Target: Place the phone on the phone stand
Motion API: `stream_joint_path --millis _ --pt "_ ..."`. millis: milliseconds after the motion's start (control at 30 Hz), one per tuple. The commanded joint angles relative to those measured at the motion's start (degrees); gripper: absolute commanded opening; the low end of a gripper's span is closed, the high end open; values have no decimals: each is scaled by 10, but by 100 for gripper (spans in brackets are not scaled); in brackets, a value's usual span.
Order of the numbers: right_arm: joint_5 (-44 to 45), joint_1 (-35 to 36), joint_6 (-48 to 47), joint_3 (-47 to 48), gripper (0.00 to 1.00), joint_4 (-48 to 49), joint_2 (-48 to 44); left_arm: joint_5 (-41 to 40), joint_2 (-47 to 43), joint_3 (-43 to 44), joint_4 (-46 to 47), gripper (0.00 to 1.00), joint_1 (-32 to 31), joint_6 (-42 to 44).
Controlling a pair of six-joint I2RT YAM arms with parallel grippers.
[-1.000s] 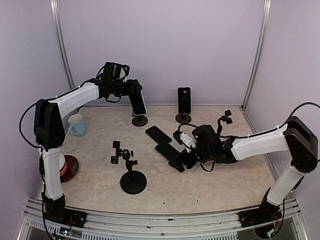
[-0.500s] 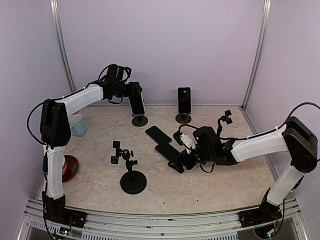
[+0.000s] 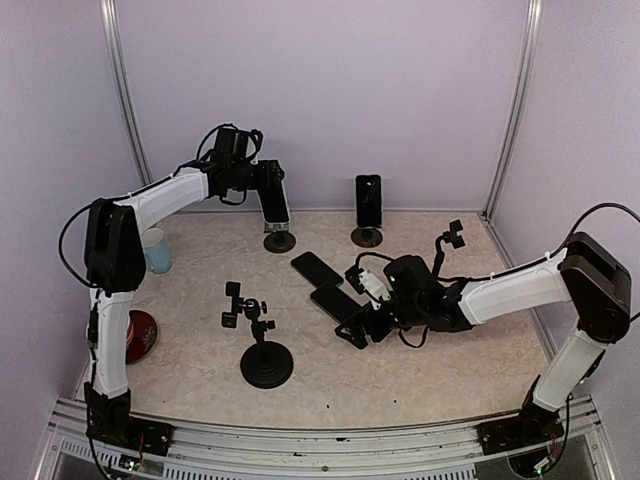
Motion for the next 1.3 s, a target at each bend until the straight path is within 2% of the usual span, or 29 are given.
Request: stream_joint_path --millis 0,1267 --pt "3 4 3 10 100 13 5 -15 10 36 37 49 2 12" --pt "15 4 3 -1 100 20 2 -64 45 39 3 48 -15 -14"
